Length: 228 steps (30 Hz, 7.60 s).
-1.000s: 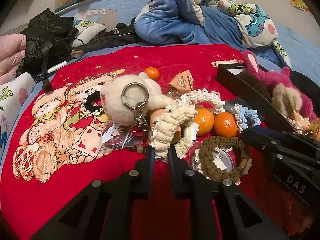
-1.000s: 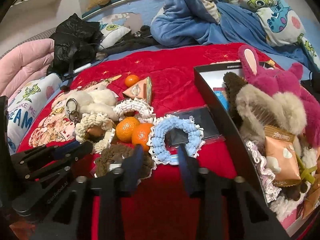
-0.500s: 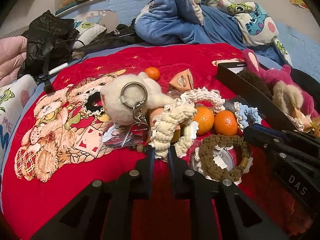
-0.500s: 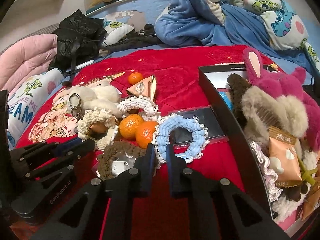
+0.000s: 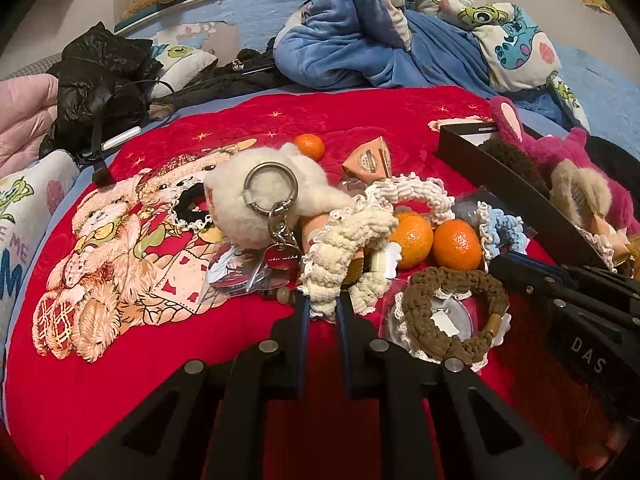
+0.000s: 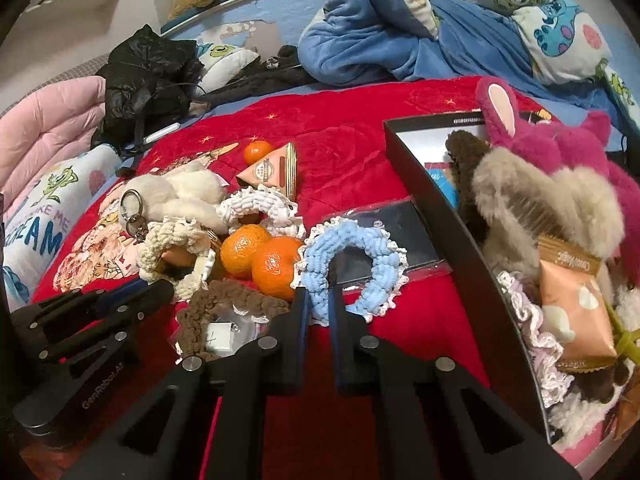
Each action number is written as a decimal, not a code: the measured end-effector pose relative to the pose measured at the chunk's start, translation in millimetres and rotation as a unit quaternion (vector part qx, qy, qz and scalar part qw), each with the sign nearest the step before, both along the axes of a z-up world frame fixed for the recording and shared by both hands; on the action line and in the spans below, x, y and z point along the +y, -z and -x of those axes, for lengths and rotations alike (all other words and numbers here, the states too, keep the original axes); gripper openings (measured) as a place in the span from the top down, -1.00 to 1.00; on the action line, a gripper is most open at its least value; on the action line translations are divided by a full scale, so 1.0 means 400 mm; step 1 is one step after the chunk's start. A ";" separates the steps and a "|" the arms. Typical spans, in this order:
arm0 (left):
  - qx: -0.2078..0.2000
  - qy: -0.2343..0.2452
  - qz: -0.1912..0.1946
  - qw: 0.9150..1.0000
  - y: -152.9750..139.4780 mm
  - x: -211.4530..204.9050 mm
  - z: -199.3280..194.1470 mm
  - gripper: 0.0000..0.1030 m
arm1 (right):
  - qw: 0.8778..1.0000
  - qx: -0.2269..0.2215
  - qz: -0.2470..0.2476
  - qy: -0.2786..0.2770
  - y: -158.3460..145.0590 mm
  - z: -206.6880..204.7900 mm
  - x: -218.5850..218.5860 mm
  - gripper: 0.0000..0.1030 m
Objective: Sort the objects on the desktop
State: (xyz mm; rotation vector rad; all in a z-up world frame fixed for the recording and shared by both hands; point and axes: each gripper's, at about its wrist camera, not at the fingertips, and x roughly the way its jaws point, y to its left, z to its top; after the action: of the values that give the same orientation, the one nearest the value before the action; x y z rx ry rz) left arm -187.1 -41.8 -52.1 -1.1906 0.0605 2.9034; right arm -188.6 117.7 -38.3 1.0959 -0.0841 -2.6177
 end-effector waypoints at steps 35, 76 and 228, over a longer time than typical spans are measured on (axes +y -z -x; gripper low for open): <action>0.008 0.000 0.006 1.000 -0.023 0.007 -0.021 0.73 | 0.999 0.037 -0.033 -0.006 -0.073 -0.048 -0.042 1.00; 0.012 0.015 0.013 1.000 -0.032 0.035 -0.041 0.73 | 0.999 -0.034 -0.011 0.031 0.005 0.011 0.031 0.78; 0.070 0.141 -0.038 0.987 -0.149 0.552 -0.074 0.73 | 0.987 0.045 -0.009 0.154 -0.134 -0.125 0.506 0.90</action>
State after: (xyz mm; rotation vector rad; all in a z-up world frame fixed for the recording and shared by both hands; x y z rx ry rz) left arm -157.4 178.9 7.5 -0.8843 0.1087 2.7086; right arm -138.5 320.1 15.1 1.0413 -0.2278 -2.9428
